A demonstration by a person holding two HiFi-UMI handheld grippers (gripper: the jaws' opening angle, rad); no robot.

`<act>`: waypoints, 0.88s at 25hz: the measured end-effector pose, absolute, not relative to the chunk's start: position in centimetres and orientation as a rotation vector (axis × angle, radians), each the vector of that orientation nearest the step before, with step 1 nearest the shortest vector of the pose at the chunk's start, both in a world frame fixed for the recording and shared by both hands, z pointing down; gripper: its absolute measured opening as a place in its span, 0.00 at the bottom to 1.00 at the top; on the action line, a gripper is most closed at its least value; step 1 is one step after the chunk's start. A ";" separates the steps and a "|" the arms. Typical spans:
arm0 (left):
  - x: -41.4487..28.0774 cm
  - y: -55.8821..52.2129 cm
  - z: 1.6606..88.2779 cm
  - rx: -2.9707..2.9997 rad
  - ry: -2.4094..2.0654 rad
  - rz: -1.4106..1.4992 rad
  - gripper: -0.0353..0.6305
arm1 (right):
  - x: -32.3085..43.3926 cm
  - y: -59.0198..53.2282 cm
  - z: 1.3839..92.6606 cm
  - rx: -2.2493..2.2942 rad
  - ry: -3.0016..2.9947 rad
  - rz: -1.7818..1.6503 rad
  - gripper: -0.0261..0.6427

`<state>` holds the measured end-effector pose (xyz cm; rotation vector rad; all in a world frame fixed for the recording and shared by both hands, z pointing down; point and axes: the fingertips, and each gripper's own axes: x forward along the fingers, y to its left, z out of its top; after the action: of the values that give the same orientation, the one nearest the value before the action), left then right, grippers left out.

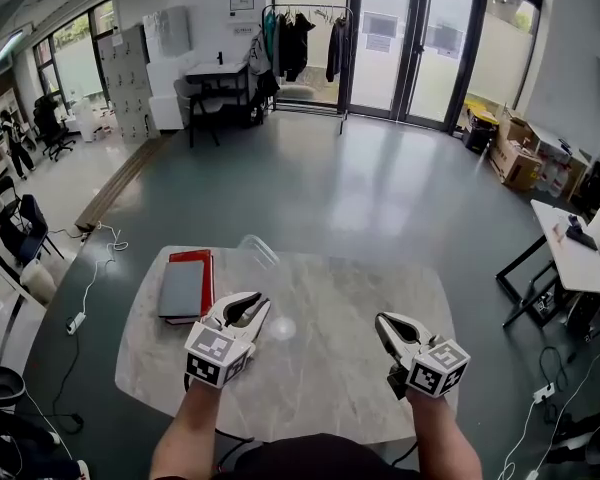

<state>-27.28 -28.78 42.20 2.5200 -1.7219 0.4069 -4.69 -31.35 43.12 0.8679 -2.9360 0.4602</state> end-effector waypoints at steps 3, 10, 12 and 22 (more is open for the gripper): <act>-27.5 -28.8 42.2 2.508 -1.716 0.365 0.15 | -4.7 -31.4 42.9 0.883 -2.939 0.448 0.06; -28.5 -29.3 42.8 2.432 -1.754 0.272 0.15 | -4.1 -32.2 42.7 0.932 -2.932 0.417 0.06; -29.0 -29.8 43.1 2.405 -1.762 0.262 0.15 | -4.1 -32.6 42.7 0.937 -2.922 0.393 0.06; -29.5 -29.9 43.7 2.356 -1.752 0.202 0.15 | -4.1 -33.1 42.8 0.946 -2.924 0.392 0.06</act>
<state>-29.46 -29.92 43.70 2.3561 -1.7518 0.2019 -4.14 -33.06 42.85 0.9456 -2.9245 0.3921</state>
